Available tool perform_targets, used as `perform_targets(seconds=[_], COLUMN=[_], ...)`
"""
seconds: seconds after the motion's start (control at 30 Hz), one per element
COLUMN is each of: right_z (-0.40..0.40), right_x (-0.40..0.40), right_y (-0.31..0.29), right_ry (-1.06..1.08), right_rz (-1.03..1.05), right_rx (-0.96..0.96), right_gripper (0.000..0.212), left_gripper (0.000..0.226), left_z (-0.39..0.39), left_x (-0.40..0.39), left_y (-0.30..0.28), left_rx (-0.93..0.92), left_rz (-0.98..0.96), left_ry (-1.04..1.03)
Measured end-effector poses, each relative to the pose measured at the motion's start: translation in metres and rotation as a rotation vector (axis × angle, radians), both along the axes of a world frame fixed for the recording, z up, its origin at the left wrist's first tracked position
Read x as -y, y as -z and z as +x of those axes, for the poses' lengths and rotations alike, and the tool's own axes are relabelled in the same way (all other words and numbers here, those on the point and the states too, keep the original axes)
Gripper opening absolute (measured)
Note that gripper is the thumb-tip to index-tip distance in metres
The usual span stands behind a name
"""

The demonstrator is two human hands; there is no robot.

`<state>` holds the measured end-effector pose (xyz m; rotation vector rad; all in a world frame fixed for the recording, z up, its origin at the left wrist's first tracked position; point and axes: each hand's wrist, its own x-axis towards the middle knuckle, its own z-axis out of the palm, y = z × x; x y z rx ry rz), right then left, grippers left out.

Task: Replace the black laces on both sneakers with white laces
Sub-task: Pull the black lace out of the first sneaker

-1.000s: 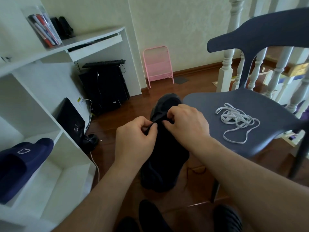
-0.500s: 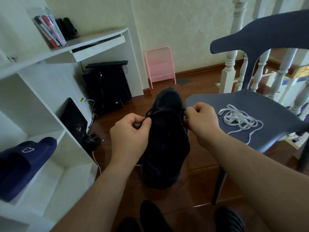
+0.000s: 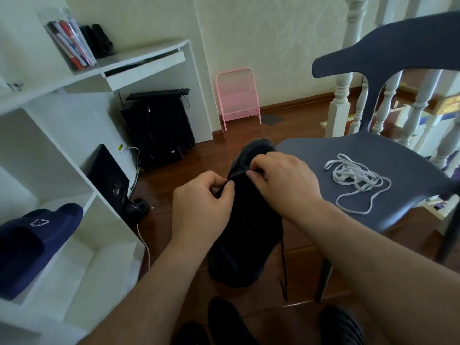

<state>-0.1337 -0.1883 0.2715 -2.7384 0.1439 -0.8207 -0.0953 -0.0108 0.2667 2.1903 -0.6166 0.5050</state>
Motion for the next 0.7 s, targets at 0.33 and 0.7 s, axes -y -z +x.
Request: perform_targets(seconds=[0.33, 0.7], right_z=[0.015, 0.003], right_x=[0.042, 0.002], right_y=[0.028, 0.000], right_ry=[0.250, -0.001], right_rz=[1.196, 0.176], right_rx=[0.051, -0.058], right_gripper=[0.037, 0.023], left_gripper=[0.016, 0.017], left_z=[0.016, 0.008], left_x=[-0.011, -0.006], left_y=[-0.006, -0.004], left_rx=[-0.049, -0.014], left_rz=[-0.044, 0.017], left_ry=[-0.108, -0.052])
